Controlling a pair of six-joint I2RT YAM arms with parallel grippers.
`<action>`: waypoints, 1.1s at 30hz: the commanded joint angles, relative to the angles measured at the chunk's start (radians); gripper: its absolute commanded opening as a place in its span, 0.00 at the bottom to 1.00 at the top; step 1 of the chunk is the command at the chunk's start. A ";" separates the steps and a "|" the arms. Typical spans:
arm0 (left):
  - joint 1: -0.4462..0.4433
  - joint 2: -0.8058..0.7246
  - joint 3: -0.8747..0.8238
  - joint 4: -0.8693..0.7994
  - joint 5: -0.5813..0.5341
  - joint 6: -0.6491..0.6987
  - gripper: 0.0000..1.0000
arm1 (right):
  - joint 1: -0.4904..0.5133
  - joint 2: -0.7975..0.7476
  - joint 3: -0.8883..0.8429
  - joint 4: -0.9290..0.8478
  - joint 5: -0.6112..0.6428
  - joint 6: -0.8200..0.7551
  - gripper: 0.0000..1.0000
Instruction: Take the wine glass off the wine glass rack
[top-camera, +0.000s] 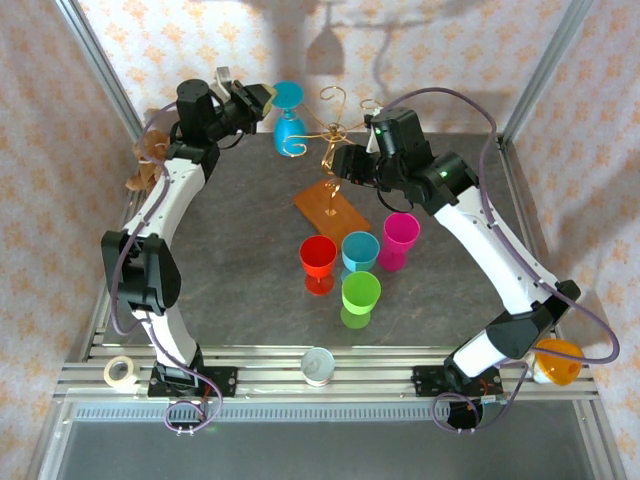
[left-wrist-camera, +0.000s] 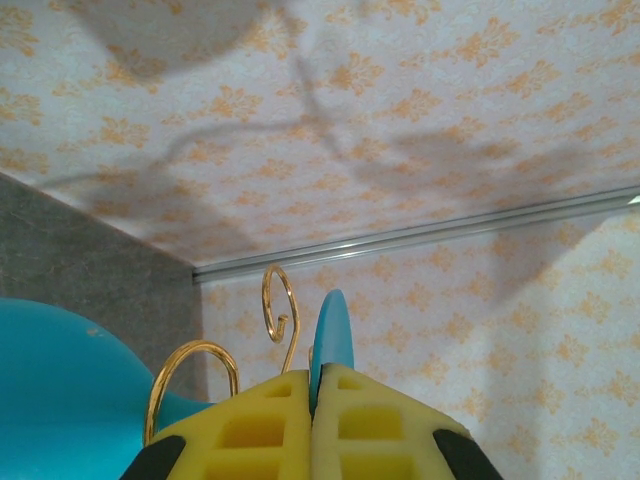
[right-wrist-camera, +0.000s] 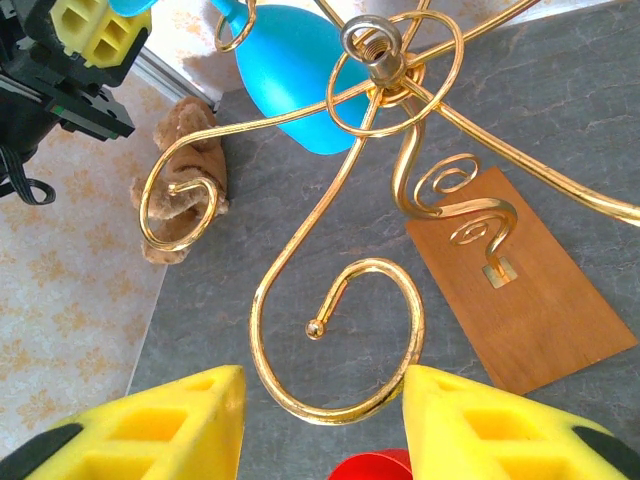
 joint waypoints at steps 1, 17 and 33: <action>-0.008 0.032 0.053 -0.023 0.027 0.021 0.00 | -0.006 0.005 -0.004 0.030 0.003 0.005 0.46; -0.033 0.069 0.111 -0.073 0.051 0.052 0.00 | -0.007 0.009 -0.004 0.028 0.006 0.000 0.46; -0.050 0.065 0.107 -0.074 0.087 0.061 0.00 | -0.007 0.003 -0.010 0.030 0.007 0.004 0.46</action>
